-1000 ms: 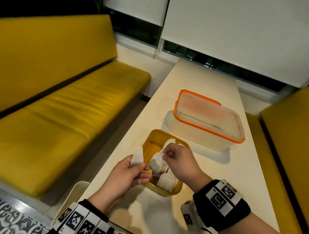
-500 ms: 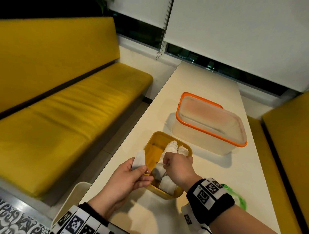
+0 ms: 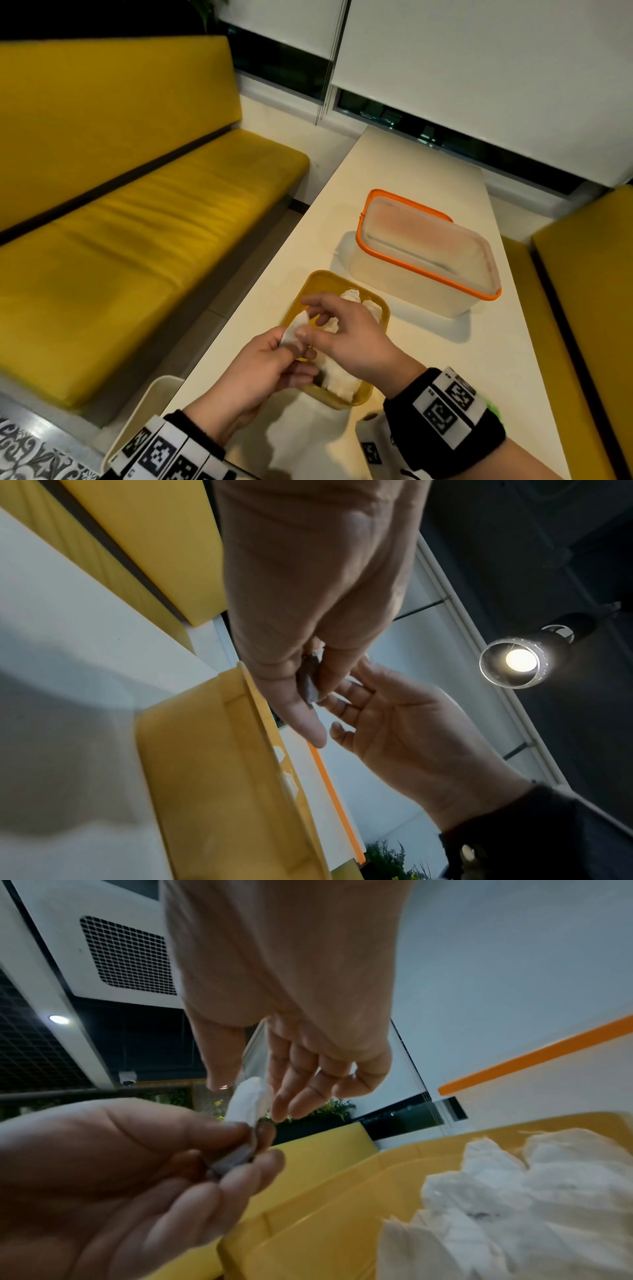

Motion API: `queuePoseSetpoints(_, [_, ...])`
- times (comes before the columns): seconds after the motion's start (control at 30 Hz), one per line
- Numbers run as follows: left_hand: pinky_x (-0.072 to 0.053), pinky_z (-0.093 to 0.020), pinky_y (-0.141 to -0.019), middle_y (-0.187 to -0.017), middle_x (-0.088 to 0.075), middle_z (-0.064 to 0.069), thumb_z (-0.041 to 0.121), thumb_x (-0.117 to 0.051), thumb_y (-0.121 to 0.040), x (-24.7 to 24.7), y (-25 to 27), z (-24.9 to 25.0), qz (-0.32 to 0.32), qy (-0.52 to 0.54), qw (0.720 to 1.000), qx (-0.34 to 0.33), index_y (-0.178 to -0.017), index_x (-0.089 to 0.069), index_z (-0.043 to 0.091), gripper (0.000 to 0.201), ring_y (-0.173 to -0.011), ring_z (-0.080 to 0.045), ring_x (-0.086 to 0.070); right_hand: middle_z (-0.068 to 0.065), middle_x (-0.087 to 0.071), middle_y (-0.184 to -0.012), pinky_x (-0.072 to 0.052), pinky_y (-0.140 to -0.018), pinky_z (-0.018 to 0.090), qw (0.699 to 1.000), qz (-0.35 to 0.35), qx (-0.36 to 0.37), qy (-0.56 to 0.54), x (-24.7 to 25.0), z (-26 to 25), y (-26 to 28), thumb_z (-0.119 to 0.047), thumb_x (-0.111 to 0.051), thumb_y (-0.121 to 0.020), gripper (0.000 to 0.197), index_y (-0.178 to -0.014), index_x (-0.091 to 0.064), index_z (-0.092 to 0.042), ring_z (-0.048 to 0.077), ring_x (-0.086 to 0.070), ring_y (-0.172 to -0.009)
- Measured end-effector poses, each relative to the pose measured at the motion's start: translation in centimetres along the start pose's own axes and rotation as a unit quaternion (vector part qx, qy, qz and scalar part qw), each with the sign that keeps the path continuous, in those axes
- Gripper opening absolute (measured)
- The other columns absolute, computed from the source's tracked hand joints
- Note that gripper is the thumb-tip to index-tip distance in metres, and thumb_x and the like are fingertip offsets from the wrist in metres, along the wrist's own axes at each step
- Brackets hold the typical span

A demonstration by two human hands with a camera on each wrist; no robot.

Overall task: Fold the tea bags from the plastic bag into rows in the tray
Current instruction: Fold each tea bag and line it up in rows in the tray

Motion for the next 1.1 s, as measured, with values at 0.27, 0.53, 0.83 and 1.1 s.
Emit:
queuePoseSetpoints(0.27, [-0.058, -0.028, -0.067, -0.093, -0.067, -0.014, 0.007, -0.047, -0.096, -0.4, 0.1, 0.3, -0.012, -0.015, 1.000, -0.007, -0.100, -0.057, 0.008, 0.010, -0.077, -0.024, -0.069, -0.009, -0.057, -0.075, -0.039, -0.060, 0.006, 0.999, -0.008, 0.024, 0.031, 0.6, 0.3, 0.1, -0.012, -0.069, -0.084, 0.010, -0.081, -0.063, -0.019, -0.004, -0.053, -0.068])
queuePoseSetpoints(0.53, [-0.060, -0.026, -0.064, -0.091, -0.062, -0.018, 0.004, -0.057, -0.091, 0.7, -0.2, 0.5, 0.078, -0.050, 0.995, -0.042, -0.101, -0.058, 0.006, 0.010, -0.070, -0.021, -0.069, -0.005, -0.059, -0.076, -0.042, -0.057, 0.021, 0.989, -0.035, -0.079, 0.117, 0.2, 2.8, -1.0, -0.020, -0.065, -0.085, 0.005, -0.084, -0.064, -0.024, 0.008, -0.053, -0.067])
queuePoseSetpoints(0.83, [-0.059, -0.024, -0.065, -0.093, -0.066, -0.019, 0.002, -0.055, -0.091, 0.7, 0.5, 0.6, 0.068, -0.058, 0.995, -0.051, -0.094, -0.060, 0.003, 0.006, -0.069, -0.017, -0.068, 0.005, -0.059, -0.095, -0.044, -0.078, 0.032, 0.946, -0.107, -0.115, 0.284, -2.1, 4.4, -1.6, -0.021, -0.054, -0.090, 0.014, -0.101, -0.062, -0.026, 0.029, -0.054, -0.093])
queuePoseSetpoints(1.1, [-0.059, -0.026, -0.067, -0.089, -0.067, -0.016, 0.002, -0.055, -0.090, 1.0, 0.6, 0.4, 0.067, -0.064, 0.995, -0.047, -0.094, -0.061, 0.003, 0.006, -0.072, -0.019, -0.068, 0.011, -0.060, -0.111, -0.038, -0.090, 0.040, 0.888, -0.128, -0.087, 0.433, -2.5, 3.4, -1.3, -0.020, -0.056, -0.092, 0.025, -0.116, -0.056, -0.018, 0.033, -0.051, -0.107])
Point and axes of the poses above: each hand's wrist, its own y-axis away from the middle knuckle, its own x-axis out of the back of the hand, z = x × y, the point moved 1 cm from there along -y, towards the middle knuckle
